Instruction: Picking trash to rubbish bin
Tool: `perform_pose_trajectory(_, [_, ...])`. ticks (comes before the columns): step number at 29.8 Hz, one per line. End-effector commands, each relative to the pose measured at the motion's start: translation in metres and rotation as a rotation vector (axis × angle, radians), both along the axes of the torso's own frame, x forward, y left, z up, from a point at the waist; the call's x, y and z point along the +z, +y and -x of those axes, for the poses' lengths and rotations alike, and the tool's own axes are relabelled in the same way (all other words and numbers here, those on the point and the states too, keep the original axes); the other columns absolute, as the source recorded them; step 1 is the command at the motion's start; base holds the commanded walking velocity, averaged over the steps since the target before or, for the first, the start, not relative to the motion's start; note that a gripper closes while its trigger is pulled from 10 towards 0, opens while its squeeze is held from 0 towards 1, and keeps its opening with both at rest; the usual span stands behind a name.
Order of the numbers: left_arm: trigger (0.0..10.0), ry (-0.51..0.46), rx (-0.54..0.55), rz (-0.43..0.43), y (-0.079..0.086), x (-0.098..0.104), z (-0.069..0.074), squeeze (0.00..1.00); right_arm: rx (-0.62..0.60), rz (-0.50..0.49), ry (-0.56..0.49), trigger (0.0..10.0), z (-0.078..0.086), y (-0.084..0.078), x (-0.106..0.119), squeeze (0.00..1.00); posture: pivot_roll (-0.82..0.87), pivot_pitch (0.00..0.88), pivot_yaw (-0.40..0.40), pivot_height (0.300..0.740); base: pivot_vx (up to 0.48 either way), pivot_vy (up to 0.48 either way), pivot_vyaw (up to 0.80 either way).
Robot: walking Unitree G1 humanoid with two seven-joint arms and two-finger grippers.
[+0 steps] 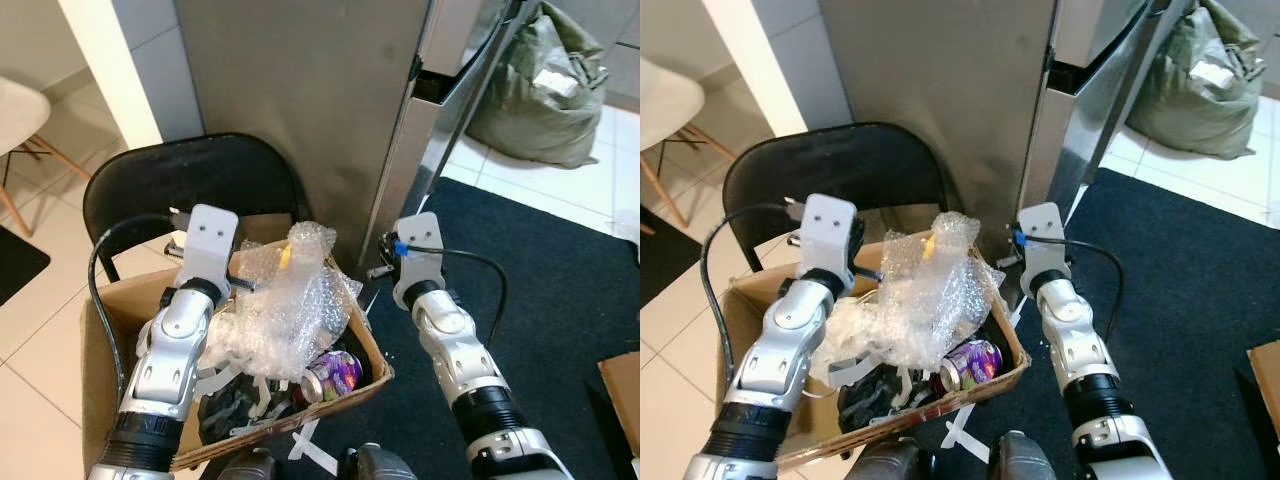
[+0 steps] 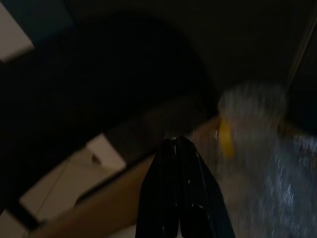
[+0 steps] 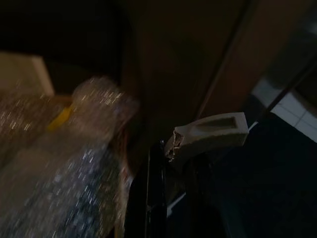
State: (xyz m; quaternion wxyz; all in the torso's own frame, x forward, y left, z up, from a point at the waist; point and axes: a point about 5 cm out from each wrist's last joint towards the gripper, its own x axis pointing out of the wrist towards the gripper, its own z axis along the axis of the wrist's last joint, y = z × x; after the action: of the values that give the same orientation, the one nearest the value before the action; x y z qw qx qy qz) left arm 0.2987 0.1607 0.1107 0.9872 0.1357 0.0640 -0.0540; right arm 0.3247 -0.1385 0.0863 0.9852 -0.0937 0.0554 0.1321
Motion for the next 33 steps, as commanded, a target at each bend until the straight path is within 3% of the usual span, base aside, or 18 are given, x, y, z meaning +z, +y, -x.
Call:
perform_pose_trajectory(1, [10.0, 0.090, 0.002, -0.042, 0.006, -0.016, 0.004, 0.00, 0.052, 0.027, 0.051, 10.0, 0.000, 0.005, -0.007, 0.00, 0.07, 0.068, -0.007, 0.740, 0.000, 0.000, 0.00])
perform_pose_trajectory(10, [10.0, 0.220, -0.013, -0.093, 0.013, -0.036, 0.013, 0.00, 0.237, 0.118, 0.153, 10.0, 0.006, 0.012, -0.026, 0.00, 0.08, 0.082, -0.019, 0.740, 0.000, 0.000, 0.00])
perform_pose_trajectory(12, [10.0, 0.261, 0.017, -0.100, 0.017, -0.042, 0.017, 0.00, 0.332, 0.130, 0.198, 10.0, 0.008, 0.016, -0.033, 0.00, 0.08, 0.090, -0.032, 0.740, 0.000, 0.000, 0.00])
perform_pose_trajectory(18, [10.0, 0.282, 0.019, -0.088, 0.014, -0.046, 0.022, 0.00, 0.489, 0.090, 0.234, 10.0, 0.011, 0.033, -0.034, 0.00, 0.08, 0.094, -0.045, 0.740, 0.000, 0.000, 0.00])
perform_pose_trajectory(25, [10.0, 0.293, 0.011, -0.083, 0.011, -0.047, 0.023, 0.00, 0.570, 0.058, 0.247, 10.0, 0.010, 0.043, -0.031, 0.00, 0.08, 0.093, -0.052, 0.740, 0.000, 0.000, 0.00])
perform_pose_trajectory(27, [10.0, 0.294, 0.009, -0.083, 0.011, -0.047, 0.023, 0.00, 0.582, 0.051, 0.249, 10.0, 0.010, 0.043, -0.030, 0.04, 0.08, 0.093, -0.052, 0.740, 0.000, 0.000, 0.00])
perform_pose_trajectory(28, [10.0, 0.289, 0.003, -0.082, 0.010, -0.046, 0.023, 0.00, 0.592, 0.045, 0.250, 10.0, 0.010, 0.044, -0.030, 0.20, 0.08, 0.092, -0.052, 0.740, 0.000, 0.000, 0.00])
perform_pose_trajectory(29, [10.0, 0.289, 0.003, -0.082, 0.010, -0.046, 0.023, 0.00, 0.592, 0.045, 0.250, 10.0, 0.010, 0.044, -0.030, 0.20, 0.08, 0.092, -0.052, 0.740, 0.000, 0.000, 0.00])
perform_pose_trajectory(30, [10.0, 0.272, -0.049, -0.054, 0.006, -0.043, 0.023, 0.00, 0.603, 0.044, 0.248, 10.0, 0.010, 0.044, -0.029, 0.59, 0.08, 0.091, -0.052, 0.740, 0.000, 0.000, 0.00])
perform_pose_trajectory(33, [10.0, 0.258, -0.140, 0.004, -0.003, -0.039, 0.025, 0.00, 0.606, 0.047, 0.247, 10.0, 0.010, 0.043, -0.029, 0.58, 0.08, 0.087, -0.053, 0.740, 0.000, 0.000, 0.00])
